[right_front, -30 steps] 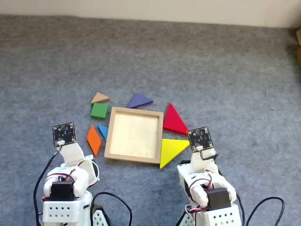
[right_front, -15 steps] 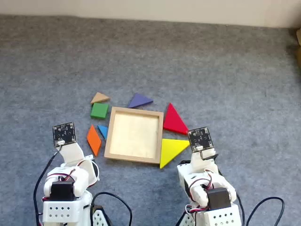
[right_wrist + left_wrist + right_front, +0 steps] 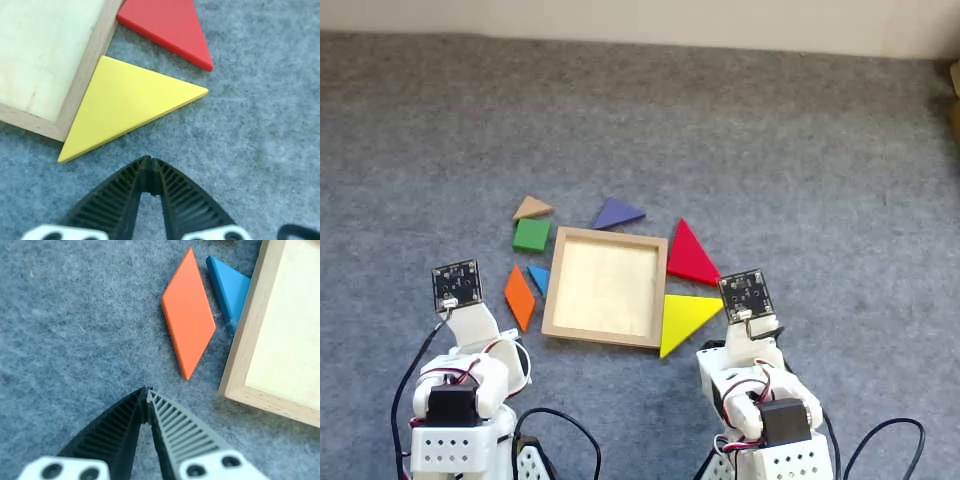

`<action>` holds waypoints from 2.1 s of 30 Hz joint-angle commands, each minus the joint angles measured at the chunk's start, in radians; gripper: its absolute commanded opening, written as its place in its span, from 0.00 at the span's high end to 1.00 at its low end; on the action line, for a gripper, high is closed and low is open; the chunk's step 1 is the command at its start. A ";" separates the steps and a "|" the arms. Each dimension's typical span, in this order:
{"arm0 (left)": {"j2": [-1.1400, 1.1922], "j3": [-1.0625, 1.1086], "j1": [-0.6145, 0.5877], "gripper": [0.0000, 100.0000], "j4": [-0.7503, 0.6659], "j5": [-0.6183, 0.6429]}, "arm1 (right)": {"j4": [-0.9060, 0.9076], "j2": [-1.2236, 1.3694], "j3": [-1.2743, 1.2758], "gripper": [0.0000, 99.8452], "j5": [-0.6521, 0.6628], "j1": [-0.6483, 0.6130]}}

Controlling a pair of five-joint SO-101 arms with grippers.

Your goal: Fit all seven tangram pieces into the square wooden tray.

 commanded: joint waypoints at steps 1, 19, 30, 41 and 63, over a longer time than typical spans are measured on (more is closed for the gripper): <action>-0.051 0.021 -0.013 0.99 0.006 -0.005 | 0.007 -0.010 0.137 0.99 0.003 0.005; -0.051 0.021 -0.013 0.99 0.006 -0.005 | 0.013 -0.012 0.031 0.99 0.008 0.170; -0.051 0.021 -0.013 0.99 0.006 -0.005 | 0.004 -0.012 -0.213 0.99 0.052 0.354; -0.051 0.021 -0.012 0.99 0.006 -0.005 | 0.005 0.058 -0.466 0.99 0.158 0.351; -0.051 0.021 -0.012 0.99 0.006 -0.005 | 0.004 1.061 -0.960 0.87 0.184 0.073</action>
